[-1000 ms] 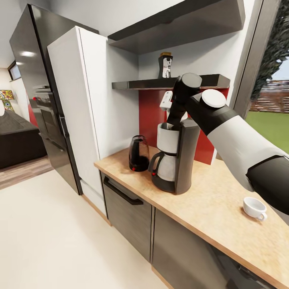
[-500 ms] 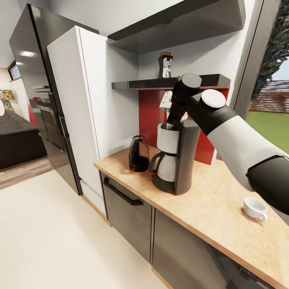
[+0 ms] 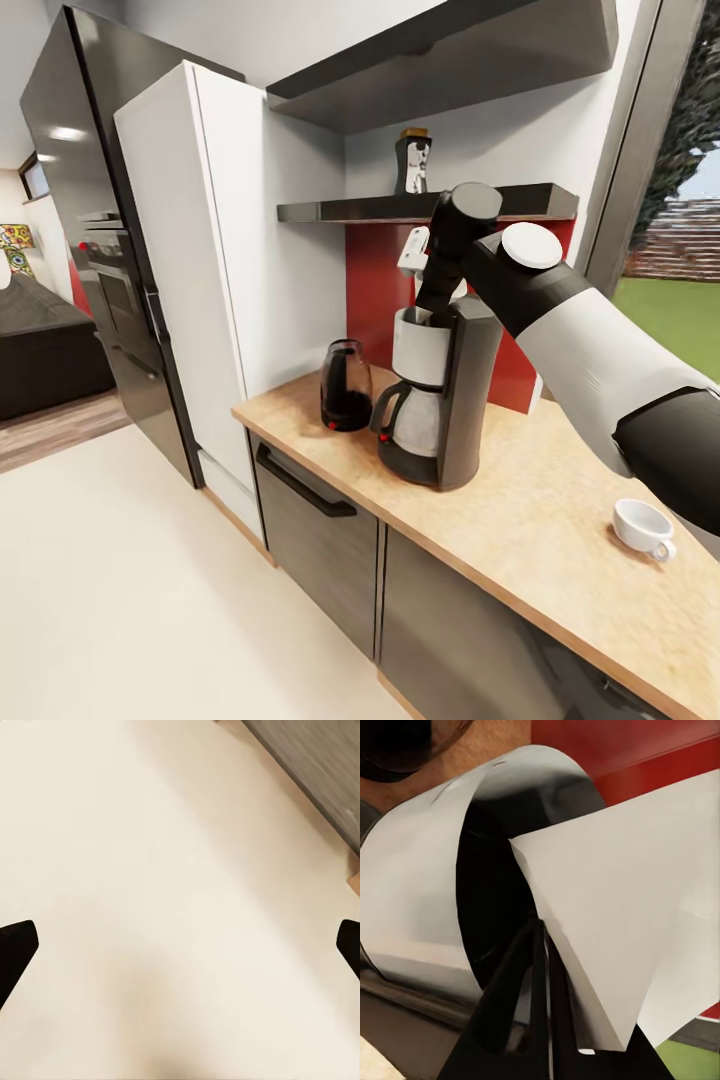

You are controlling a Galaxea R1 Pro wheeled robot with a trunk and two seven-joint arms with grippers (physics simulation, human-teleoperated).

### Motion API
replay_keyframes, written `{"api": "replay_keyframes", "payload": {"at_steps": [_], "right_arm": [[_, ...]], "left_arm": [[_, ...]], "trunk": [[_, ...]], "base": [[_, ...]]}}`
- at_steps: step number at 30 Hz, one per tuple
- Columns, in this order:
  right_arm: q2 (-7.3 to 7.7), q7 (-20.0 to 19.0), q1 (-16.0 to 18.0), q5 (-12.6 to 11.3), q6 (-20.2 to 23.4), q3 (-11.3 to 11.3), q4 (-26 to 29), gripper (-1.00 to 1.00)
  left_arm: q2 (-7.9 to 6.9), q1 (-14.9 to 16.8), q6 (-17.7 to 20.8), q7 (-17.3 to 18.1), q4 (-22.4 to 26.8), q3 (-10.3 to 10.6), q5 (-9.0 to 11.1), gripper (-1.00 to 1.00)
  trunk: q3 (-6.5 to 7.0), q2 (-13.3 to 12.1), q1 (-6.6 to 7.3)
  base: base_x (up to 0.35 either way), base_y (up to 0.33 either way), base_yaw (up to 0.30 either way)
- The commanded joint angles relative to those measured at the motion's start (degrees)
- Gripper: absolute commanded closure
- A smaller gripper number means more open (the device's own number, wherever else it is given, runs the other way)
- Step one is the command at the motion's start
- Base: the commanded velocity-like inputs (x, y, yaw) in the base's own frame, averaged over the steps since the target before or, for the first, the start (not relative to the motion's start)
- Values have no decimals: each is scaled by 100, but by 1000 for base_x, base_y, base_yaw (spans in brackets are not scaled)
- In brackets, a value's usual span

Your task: Set up a coffee station on the kitchen countertop: keep the coffee maker on the countertop, move the bottle of coffee from the kitchen shelf to the counter next to the coffee maker, place a paper coffee filter on top of the coffee maker, put the saucer next to the coffee maker with the coffee cup on the saucer, and place the electric kettle next to the coffee maker.

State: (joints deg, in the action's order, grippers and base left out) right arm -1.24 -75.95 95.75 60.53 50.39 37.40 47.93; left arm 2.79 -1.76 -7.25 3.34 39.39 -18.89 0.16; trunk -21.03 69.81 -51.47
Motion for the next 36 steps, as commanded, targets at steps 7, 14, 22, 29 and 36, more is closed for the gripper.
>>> {"api": "replay_keyframes", "payload": {"at_steps": [7, 14, 22, 29, 36], "right_arm": [[1, 2, 5, 64, 14, 23, 6, 100], [-7, 2, 5, 64, 14, 30, 6, 100], [-16, 2, 5, 64, 14, 31, 8, 100], [-17, 2, 5, 64, 14, 31, 20, 100], [-75, 2, 11, 64, 14, 25, 18, 100]], "left_arm": [[4, 0, -5, 35, 7, -27, 3, -100], [5, 0, -8, 35, 7, -27, 3, -100], [4, 0, -11, 35, 7, -27, 4, -100], [5, 0, -9, 35, 7, -27, 4, -100], [8, 0, -9, 35, 7, -27, 5, -100]], "trunk": [[-6, 3, -1], [-6, 3, -1], [-6, 3, -1], [-6, 3, -1], [-6, 3, -1]], "base": [[9, 0, 0], [0, 0, 0], [0, 0, 0], [0, 0, 0], [0, 0, 0]]}}
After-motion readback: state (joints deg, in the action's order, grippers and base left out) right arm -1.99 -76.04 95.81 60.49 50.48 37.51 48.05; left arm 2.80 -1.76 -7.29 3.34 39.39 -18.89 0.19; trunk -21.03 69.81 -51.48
